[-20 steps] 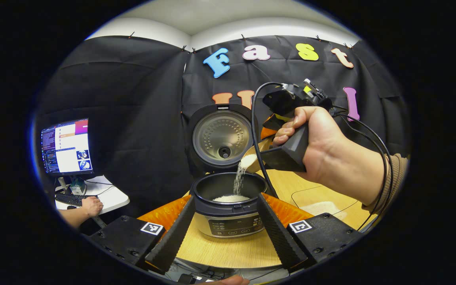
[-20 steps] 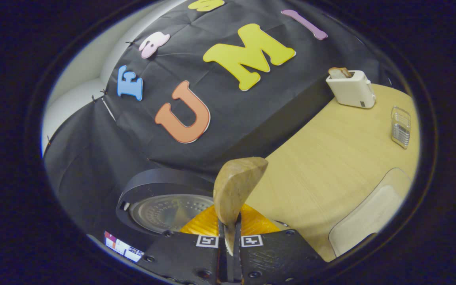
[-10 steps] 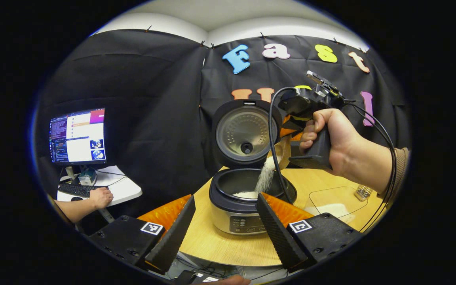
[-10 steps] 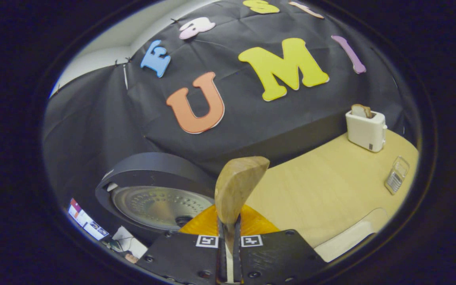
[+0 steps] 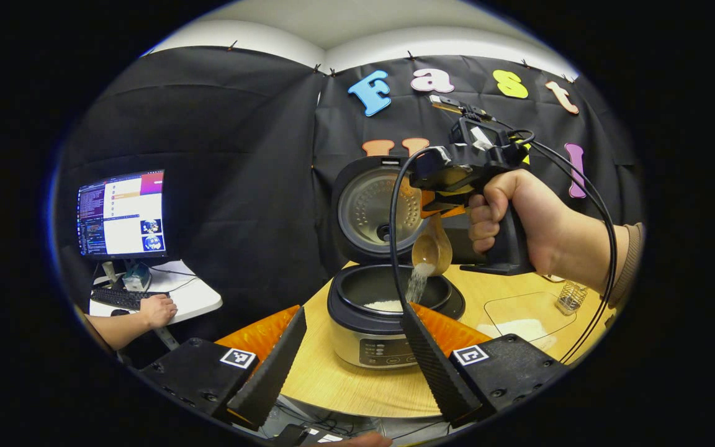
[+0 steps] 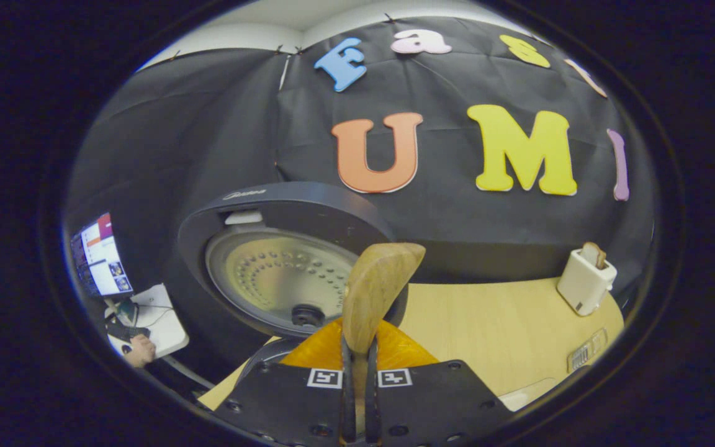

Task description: Close the left gripper, press the button to open the rice cooker; take a wooden spoon from the chopstick holder with the right hand, scoop a spoonful of rice and pour it into the rice cooker, then put the wooden spoon back into the chopstick holder.

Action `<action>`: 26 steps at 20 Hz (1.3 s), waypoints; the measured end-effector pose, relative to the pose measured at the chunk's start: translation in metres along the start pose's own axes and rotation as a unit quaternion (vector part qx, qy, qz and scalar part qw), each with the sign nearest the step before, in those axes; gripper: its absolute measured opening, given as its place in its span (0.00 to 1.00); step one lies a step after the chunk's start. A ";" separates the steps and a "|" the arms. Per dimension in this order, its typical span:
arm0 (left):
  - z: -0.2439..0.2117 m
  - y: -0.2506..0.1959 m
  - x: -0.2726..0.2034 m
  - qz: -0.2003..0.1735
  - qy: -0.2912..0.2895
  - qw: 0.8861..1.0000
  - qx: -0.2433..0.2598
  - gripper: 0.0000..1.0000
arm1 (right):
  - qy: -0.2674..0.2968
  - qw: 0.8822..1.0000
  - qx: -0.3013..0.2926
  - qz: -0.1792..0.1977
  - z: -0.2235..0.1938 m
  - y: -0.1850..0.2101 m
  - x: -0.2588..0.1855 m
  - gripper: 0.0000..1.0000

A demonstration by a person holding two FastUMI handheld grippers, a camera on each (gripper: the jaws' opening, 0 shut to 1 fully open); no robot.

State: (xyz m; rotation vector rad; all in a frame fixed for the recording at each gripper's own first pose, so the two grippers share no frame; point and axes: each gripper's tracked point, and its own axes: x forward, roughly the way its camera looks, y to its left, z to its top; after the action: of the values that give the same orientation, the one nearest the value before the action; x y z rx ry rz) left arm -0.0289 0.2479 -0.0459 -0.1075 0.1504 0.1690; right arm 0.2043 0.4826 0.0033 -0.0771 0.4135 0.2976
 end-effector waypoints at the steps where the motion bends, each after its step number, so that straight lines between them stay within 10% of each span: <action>1: 0.000 0.002 0.001 0.003 0.000 1.000 -0.004 0.99 | -0.001 1.000 -0.022 0.002 0.002 0.002 -0.001 0.06; 14: -0.016 0.015 0.010 0.026 0.028 0.999 -0.019 0.99 | -0.090 0.969 -0.226 0.036 0.027 0.031 -0.043 0.06; 26: -0.003 -0.021 0.010 0.000 0.008 1.000 0.004 0.99 | -0.093 0.980 -0.177 -0.005 0.042 -0.073 -0.077 0.06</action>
State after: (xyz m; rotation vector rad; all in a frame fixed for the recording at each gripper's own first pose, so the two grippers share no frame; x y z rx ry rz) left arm -0.0157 0.2284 -0.0483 -0.1006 0.1674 0.1684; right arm 0.1749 0.3980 0.0738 -0.3980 0.1707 0.3628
